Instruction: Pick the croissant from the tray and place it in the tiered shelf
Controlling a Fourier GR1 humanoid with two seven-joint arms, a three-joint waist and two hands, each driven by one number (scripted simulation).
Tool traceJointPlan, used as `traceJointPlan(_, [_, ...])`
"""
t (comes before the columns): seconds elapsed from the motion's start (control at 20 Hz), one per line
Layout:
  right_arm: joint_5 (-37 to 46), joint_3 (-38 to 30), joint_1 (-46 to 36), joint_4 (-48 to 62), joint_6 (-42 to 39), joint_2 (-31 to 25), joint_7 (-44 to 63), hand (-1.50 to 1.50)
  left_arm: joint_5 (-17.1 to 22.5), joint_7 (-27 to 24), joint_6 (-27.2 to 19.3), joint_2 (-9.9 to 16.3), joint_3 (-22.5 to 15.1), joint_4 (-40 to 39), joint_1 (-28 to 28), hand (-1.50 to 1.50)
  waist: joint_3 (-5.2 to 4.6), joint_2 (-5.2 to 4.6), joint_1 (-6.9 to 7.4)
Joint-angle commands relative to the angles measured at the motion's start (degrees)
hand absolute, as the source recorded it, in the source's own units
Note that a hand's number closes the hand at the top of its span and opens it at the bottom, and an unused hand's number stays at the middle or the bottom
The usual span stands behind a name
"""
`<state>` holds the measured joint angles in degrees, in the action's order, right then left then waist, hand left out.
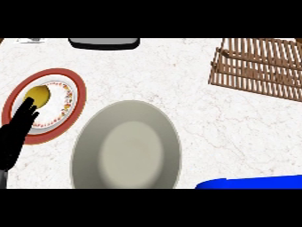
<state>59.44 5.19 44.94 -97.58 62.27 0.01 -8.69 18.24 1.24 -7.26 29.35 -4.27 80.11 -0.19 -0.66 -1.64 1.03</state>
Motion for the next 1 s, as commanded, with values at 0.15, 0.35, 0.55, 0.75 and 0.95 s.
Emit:
traceJointPlan(0.15, [17.5, -4.5, -1.6, -7.4, -14.6, 0.0, 18.0, -1.5, 0.4, 1.4, 0.8, 0.5, 0.6, -0.6, -1.0, 0.0, 0.24, 0.2, 0.38])
traceJointPlan(0.35, [28.5, -1.0, -8.2, -12.6, -26.6, 0.0, 30.5, -1.5, 0.7, 2.3, 1.2, 0.4, 1.1, -1.0, -2.9, 0.0, 0.38, 0.75, 0.05])
traceJointPlan(0.55, [39.1, 4.9, -16.5, -13.1, -37.7, 0.0, 42.9, -1.5, 0.3, 2.3, 1.6, 0.6, 1.9, -2.1, -2.3, 0.0, 0.52, 1.21, -0.33])
traceJointPlan(0.75, [38.4, 1.6, -29.0, -9.3, -46.5, 0.0, 44.4, -1.5, -2.1, 0.0, 0.8, -2.0, 1.2, -1.5, 1.2, 0.0, 0.64, 1.55, -0.53])
traceJointPlan(0.95, [40.7, 3.5, -33.0, -2.1, -43.5, 0.0, 47.2, -1.5, -3.6, 2.3, 0.6, -3.4, 1.7, 1.4, 1.6, 0.0, 0.67, 1.63, -0.77])
